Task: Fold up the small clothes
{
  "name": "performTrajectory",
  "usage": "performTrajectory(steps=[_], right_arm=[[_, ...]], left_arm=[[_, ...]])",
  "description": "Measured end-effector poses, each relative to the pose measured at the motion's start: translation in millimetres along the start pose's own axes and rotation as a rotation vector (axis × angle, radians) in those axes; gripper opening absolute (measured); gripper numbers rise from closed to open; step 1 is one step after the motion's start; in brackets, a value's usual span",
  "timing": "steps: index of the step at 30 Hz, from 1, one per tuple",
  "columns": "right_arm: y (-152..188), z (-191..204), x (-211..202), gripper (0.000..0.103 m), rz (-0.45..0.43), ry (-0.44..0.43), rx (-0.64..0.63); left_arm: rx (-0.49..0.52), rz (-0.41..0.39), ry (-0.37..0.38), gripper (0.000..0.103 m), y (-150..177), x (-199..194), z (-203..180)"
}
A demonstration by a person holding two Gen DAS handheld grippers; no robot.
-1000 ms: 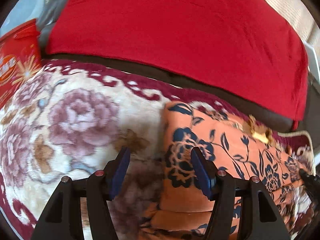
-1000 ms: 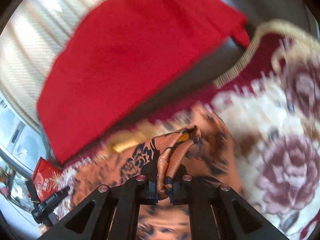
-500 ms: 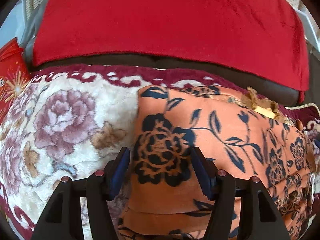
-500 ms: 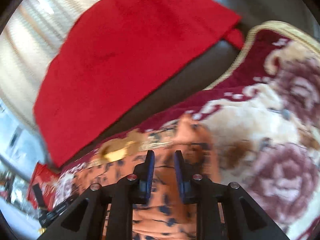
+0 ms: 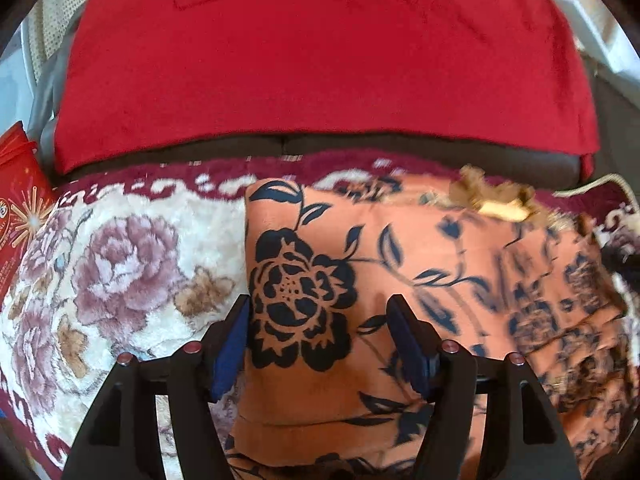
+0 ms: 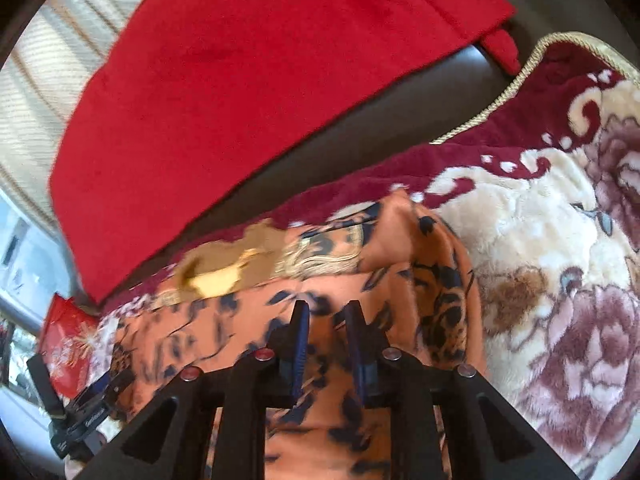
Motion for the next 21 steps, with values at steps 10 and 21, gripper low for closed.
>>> performTrajectory(steps=[10, 21], right_arm=[[57, 11, 24, 0.022, 0.205, 0.052, -0.080], [-10, -21, 31, 0.023, 0.038, 0.144, -0.027]], left_arm=[[0.121, -0.006, -0.139, 0.074, 20, 12, -20], [0.126, -0.017, -0.145, 0.077, 19, 10, -20]])
Point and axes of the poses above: each gripper's, at about its wrist camera, not at the fingertips, and x roughly the way its jaws point, z to its left, y to its underside, the point moved 8 cm from there along x, roughly the way its jaws point, and after that the axes turned 10 degrees about -y, right-handed, at the moved point
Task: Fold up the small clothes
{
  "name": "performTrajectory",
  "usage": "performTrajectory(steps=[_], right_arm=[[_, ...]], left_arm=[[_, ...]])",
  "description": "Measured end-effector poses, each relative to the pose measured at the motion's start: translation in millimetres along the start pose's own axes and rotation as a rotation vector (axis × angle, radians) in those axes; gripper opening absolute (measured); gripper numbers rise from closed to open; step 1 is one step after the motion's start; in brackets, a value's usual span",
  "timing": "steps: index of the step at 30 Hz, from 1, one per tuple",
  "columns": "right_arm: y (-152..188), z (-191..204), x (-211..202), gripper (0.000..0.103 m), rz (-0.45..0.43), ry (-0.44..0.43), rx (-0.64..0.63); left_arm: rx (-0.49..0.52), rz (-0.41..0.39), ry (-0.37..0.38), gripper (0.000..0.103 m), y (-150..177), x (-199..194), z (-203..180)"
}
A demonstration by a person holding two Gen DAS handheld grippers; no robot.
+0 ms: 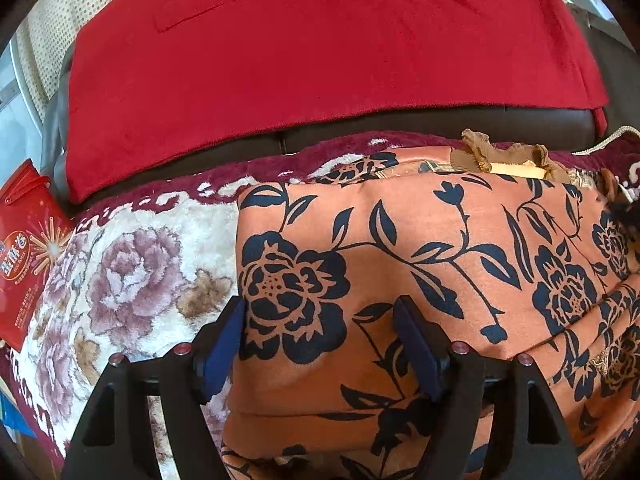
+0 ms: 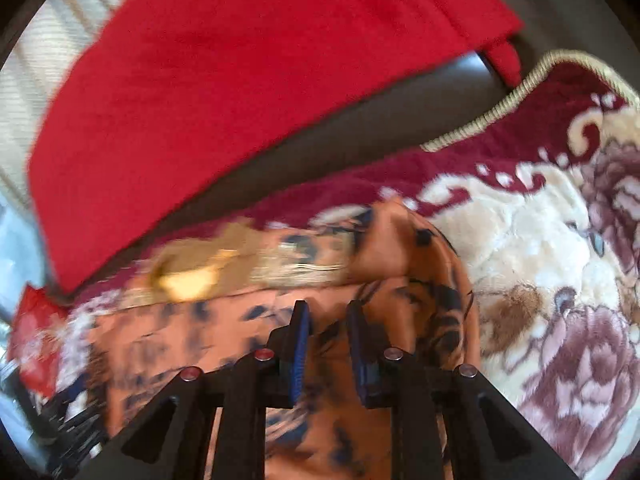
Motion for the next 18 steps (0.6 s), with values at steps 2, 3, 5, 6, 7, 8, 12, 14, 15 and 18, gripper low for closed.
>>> performTrajectory(steps=[2, 3, 5, 6, 7, 8, 12, 14, 15, 18], right_arm=[[-1, -9, 13, 0.023, 0.004, -0.016, 0.015], [-3, -8, 12, 0.023, -0.003, -0.011, 0.006], [-4, -5, 6, 0.023, -0.002, 0.010, -0.017], [-4, 1, 4, 0.023, -0.015, 0.010, -0.024], [-3, 4, 1, 0.023, -0.020, -0.001, -0.028], [1, 9, -3, 0.023, -0.020, -0.016, -0.029], [19, 31, -23, 0.023, -0.005, -0.065, -0.060], [32, 42, -31, 0.023, 0.005, -0.078, -0.086], [38, 48, -34, 0.023, 0.020, -0.094, -0.098], [63, 58, -25, 0.023, 0.107, -0.103, -0.128]], left_arm=[[0.003, -0.002, -0.002, 0.078, -1, 4, 1], [0.002, -0.002, -0.003, 0.079, -1, 5, 1], [-0.005, 0.004, -0.001, 0.081, -2, 7, 2], [-0.010, 0.007, -0.002, 0.082, -2, 7, 3], [-0.014, 0.009, -0.004, 0.083, -2, 8, 4], [-0.017, 0.009, -0.008, 0.085, -1, 8, 4], [-0.028, 0.007, -0.038, 0.092, 1, 10, 8], [-0.043, 0.010, -0.049, 0.096, 2, 11, 10], [-0.051, 0.011, -0.058, 0.099, 3, 12, 12], [-0.057, 0.012, -0.087, 0.103, 4, 14, 14]])
Point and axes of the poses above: each gripper's, at about its wrist camera, not at the fingertips, and x roughly the way its jaws point, z to its left, y to its underside, the point moved 8 cm from there along x, roughly the way its jaws point, and after that the axes turned 10 degrees about -y, right-handed, at the moved point
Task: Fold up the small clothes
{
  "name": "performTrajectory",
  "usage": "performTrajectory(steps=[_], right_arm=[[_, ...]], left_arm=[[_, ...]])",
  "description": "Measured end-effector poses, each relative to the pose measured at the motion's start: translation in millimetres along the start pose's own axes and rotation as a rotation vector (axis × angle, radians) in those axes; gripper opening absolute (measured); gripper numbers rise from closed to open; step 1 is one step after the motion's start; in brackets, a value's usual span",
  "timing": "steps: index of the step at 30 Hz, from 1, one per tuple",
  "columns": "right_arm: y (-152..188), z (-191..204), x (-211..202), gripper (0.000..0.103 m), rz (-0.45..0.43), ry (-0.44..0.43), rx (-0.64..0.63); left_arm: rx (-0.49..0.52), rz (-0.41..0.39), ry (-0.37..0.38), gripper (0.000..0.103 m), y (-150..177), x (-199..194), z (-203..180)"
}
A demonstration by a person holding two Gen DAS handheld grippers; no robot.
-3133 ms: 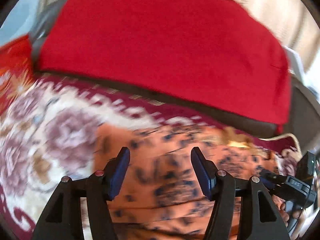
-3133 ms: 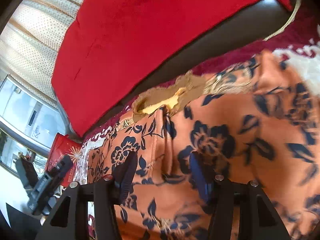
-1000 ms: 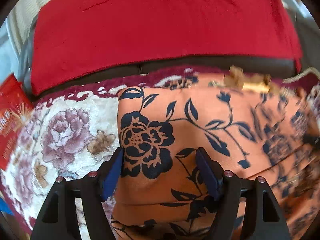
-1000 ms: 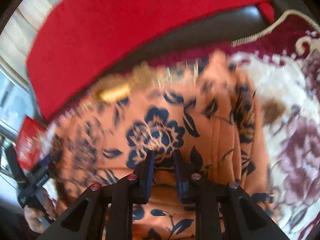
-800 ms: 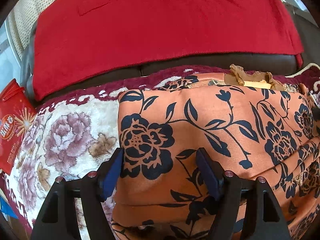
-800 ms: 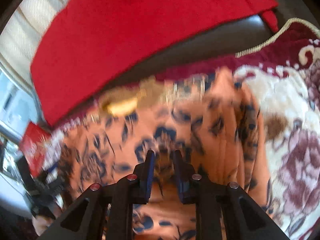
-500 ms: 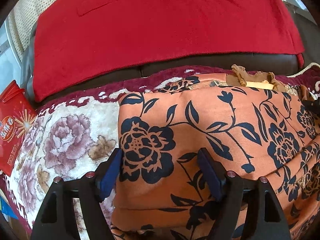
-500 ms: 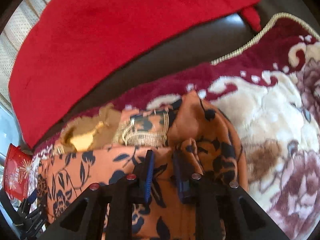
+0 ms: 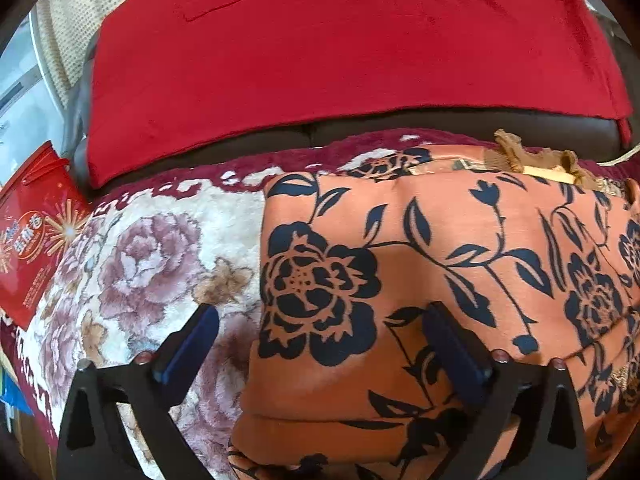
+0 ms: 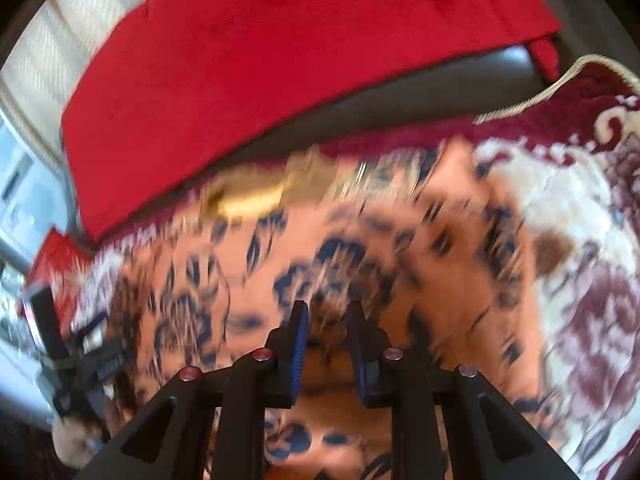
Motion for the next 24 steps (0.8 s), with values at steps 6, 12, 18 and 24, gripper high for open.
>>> performTrajectory(steps=[6, 12, 18, 24], right_arm=[[12, 17, -3, 0.023, 0.009, 0.056, -0.077], [-1, 27, -22, 0.023, -0.053, -0.002, -0.087], [14, 46, -11, 0.023, 0.002, -0.033, -0.097], [17, 30, 6, 0.023, 0.048, -0.034, -0.071]], left_arm=[[0.059, 0.030, -0.076, 0.103, -4, -8, -1], [0.198, -0.126, -0.131, 0.103, -16, -62, -4], [0.174, -0.067, 0.086, 0.103, 7, -68, -38], [0.107, 0.016, 0.140, 0.103, 21, -42, -45]])
Point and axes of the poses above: each gripper's, at about its wrist camera, not at the fingertips, and x roughly the way its jaws point, z to its left, y to its underside, the point moved 8 cm from there along x, roughly the way its jaws point, and after that the axes turned 10 degrees about -y, right-handed, at the moved point
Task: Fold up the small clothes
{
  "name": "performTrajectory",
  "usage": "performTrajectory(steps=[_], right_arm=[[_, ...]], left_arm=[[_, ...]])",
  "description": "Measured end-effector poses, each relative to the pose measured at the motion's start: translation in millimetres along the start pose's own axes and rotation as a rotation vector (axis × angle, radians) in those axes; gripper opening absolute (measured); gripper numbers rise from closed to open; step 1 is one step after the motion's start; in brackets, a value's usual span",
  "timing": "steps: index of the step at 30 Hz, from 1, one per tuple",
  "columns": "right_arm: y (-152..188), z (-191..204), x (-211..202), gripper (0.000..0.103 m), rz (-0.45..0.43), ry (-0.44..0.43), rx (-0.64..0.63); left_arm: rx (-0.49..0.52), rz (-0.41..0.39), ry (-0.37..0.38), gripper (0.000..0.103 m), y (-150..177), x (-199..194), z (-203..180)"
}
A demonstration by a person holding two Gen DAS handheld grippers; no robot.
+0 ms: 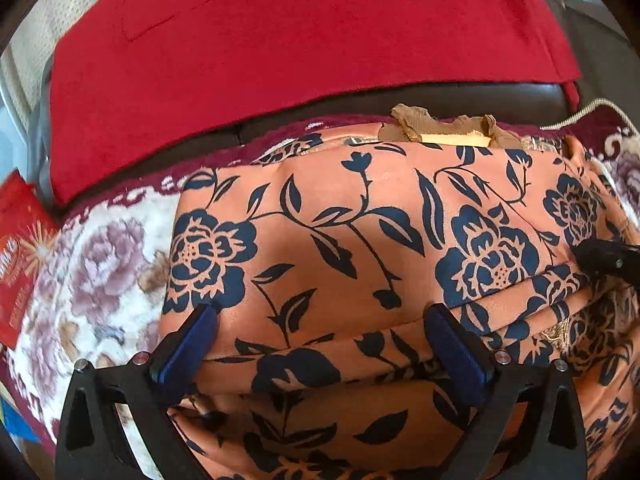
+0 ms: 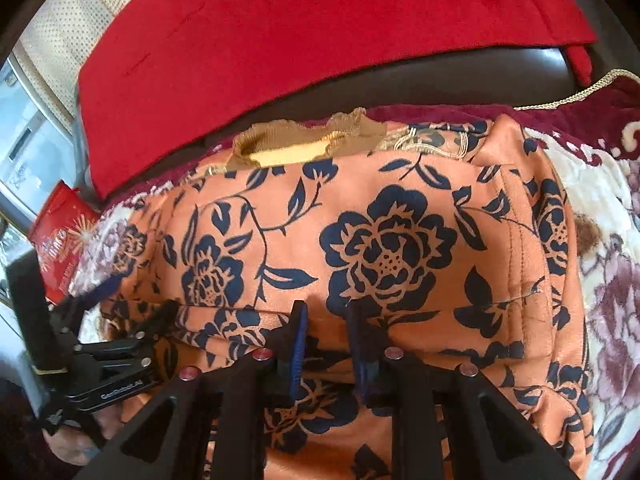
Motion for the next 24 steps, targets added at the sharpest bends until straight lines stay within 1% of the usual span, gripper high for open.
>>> performTrajectory(steps=[2, 4, 6, 8, 11, 14, 18, 24], right_arm=[[-4, 1, -6, 0.023, -0.030, -0.015, 0.001], [-6, 1, -11, 0.023, -0.043, -0.010, -0.011], [-3, 0, -4, 0.023, -0.014, -0.004, -0.018], [2, -1, 7, 0.024, 0.018, 0.019, -0.016], [1, -1, 11, 0.024, 0.011, 0.029, -0.031], [-1, -1, 3, 0.024, -0.013, 0.011, -0.005], [-1, 3, -8, 0.024, -0.047, 0.006, -0.025], [6, 1, 1, 0.024, -0.011, 0.016, -0.014]], left_arm=[[-0.003, -0.022, 0.000, 0.103, 3, 0, 1], [-0.006, -0.047, -0.010, 0.103, 6, -1, -3], [-0.001, -0.060, -0.027, 0.103, 8, -2, -5], [0.003, -0.062, -0.038, 0.103, 8, -8, -10], [0.003, -0.066, -0.042, 0.103, 7, -9, -9], [0.007, -0.075, -0.039, 0.103, 8, -11, -9], [0.010, -0.078, -0.038, 0.103, 8, -11, -8], [0.017, -0.055, -0.027, 0.103, 6, -12, -9]])
Point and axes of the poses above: each gripper's, at about its wrist camera, not at the fingertips, and x roughly the way its jaws point, z to its left, y to its underside, the point moved 8 cm from there along x, roughly the way its jaws point, and after that the axes turned 10 degrees about -y, right-handed, at the moved point
